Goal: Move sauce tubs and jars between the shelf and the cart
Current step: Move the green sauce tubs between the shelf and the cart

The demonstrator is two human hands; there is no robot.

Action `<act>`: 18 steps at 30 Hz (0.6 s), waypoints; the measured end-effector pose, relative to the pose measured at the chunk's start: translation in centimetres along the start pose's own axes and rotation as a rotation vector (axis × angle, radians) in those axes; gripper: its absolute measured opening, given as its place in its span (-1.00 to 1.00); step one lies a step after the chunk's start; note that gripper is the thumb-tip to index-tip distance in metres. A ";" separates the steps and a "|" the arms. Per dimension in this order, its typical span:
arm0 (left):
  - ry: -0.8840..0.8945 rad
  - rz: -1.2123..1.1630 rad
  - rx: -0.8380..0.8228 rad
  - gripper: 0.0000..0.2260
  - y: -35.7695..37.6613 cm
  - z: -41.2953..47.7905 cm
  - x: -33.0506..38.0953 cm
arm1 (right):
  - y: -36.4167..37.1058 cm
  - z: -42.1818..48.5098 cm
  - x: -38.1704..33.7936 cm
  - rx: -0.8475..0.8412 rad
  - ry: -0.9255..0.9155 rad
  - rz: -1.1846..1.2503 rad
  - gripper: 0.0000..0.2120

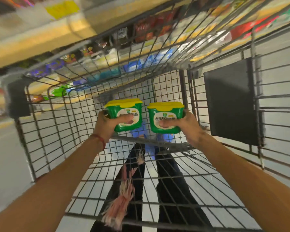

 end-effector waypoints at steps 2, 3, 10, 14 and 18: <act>0.019 -0.007 0.012 -0.60 -0.6 -1.7 1.1 | 0.3 -1.0 -0.1 0.031 -0.001 0.030 -0.29; 0.026 -0.006 0.016 -0.63 -0.9 -2.5 1.6 | 0.6 -1.6 -0.3 0.032 -0.003 0.043 -0.31; 0.065 -0.096 0.084 -0.71 -1.7 -8.8 4.4 | 2.5 -6.9 -3.0 -0.068 -0.076 0.122 -0.39; 0.112 -0.102 0.156 -0.29 -2.2 -12.9 5.6 | 3.1 -10.9 -5.4 -0.183 -0.159 0.133 -0.45; 0.194 -0.166 0.188 -0.20 -2.0 -18.4 7.2 | 3.9 -15.5 -7.4 -0.273 -0.221 0.132 -0.19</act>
Point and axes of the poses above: each hand's wrist, its own z-axis towards the middle knuckle, its own y-axis out of the palm, x = y × z, the point moved 5 cm from there along z, towards the middle knuckle, and after that the axes turned 13 degrees about z, right-handed, at the moved point
